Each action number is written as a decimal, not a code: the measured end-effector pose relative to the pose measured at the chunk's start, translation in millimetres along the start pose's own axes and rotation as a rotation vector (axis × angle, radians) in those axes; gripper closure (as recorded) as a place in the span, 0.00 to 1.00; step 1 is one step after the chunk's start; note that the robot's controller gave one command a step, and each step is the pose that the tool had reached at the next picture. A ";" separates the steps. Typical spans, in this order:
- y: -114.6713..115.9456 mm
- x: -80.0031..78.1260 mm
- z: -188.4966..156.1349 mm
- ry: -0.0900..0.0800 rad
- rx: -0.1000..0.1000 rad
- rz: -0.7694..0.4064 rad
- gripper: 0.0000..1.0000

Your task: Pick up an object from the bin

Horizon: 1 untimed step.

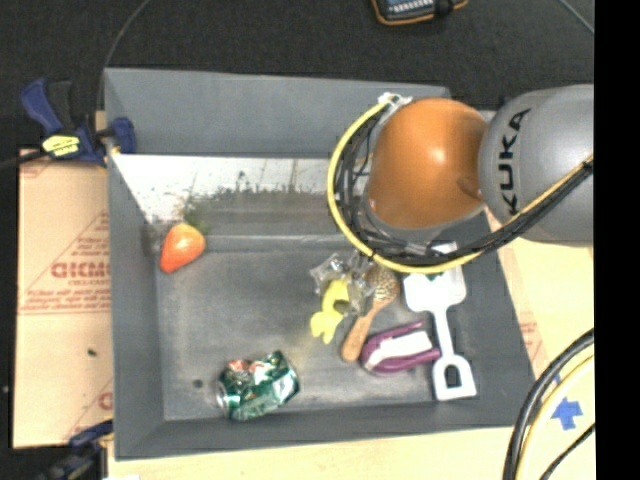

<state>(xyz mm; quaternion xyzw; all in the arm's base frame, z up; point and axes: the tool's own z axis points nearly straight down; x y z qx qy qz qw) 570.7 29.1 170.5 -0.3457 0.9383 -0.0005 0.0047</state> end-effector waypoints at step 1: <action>0.1 0.1 -12.8 0.001 0.000 0.000 1.00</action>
Offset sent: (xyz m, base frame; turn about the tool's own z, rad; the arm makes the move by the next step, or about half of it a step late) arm -0.0001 0.0000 0.0184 0.0002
